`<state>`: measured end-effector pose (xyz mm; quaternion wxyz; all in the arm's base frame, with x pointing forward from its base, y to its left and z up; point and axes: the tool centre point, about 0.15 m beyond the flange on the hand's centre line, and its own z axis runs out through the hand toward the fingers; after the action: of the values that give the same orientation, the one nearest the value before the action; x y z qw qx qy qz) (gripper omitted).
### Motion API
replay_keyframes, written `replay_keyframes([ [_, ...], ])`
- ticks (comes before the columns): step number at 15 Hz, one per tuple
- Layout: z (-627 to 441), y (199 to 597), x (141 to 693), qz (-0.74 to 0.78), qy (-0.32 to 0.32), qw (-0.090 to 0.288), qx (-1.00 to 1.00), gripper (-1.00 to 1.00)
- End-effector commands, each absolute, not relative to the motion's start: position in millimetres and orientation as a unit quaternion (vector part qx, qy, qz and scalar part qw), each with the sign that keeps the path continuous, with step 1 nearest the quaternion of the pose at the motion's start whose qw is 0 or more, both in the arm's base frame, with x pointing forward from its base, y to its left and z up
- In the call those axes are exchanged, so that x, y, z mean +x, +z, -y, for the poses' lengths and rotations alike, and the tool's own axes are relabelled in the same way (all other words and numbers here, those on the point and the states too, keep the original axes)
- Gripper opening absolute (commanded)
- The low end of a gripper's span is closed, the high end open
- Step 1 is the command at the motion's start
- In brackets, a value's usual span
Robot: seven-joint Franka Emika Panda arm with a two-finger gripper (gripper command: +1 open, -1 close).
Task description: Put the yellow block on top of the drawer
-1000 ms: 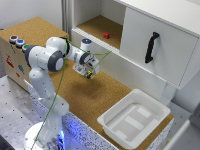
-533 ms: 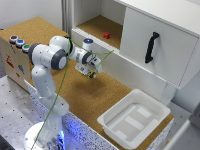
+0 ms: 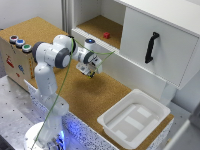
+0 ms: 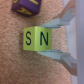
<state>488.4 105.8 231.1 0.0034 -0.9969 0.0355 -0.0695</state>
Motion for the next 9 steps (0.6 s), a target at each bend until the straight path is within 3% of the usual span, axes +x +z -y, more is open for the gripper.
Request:
replay_keyframes([
  [1, -118, 327, 474, -0.011, -0.098, -0.062, -0.993, -1.00],
  [9, -208, 453, 462, 0.227, -0.148, 0.016, -0.963, -1.00],
])
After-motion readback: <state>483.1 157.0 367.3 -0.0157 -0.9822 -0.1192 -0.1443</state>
